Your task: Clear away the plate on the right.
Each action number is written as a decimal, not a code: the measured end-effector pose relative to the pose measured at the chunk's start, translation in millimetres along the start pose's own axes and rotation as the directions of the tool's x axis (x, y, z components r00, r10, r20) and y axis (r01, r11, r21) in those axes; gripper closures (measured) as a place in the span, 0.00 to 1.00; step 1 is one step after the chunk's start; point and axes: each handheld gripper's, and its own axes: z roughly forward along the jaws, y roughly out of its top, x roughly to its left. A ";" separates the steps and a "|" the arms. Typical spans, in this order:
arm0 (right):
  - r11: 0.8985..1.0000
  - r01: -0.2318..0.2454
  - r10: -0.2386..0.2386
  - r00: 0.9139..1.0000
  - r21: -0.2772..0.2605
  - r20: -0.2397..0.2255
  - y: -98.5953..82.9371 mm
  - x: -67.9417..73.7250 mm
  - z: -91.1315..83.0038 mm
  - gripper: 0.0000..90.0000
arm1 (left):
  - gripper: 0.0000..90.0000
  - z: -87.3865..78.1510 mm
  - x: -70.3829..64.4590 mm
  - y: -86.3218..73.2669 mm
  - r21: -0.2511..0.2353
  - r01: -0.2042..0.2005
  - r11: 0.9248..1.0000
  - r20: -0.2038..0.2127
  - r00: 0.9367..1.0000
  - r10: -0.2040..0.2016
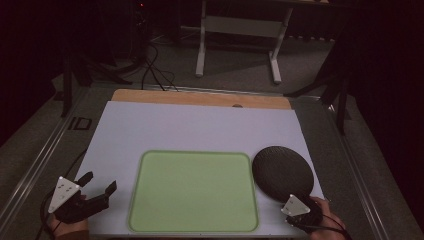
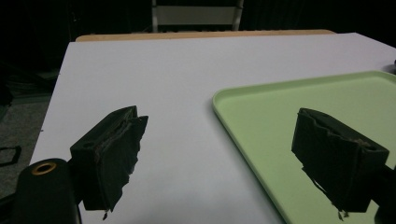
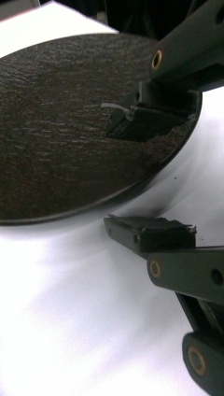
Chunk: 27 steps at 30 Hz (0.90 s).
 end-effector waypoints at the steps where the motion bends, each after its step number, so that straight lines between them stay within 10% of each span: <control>1: 1.000 0.025 -0.025 1.000 0.006 0.012 1.0 2.1 1.0 0.57 | 0.17 0.0 0.1 0.0 0.000 0.000 1.000 0.000 1.000 0.000; 11: 0.984 0.158 -0.167 0.978 0.077 0.125 9.6 14.6 9.8 0.70 | 0.17 0.0 0.4 -0.1 0.000 0.005 1.000 0.000 1.000 -0.005; 27: 0.942 0.286 -0.325 0.912 0.178 0.252 15.9 33.4 22.7 0.82 | 0.18 -0.1 0.6 -0.1 -0.001 0.006 1.000 0.000 1.000 -0.006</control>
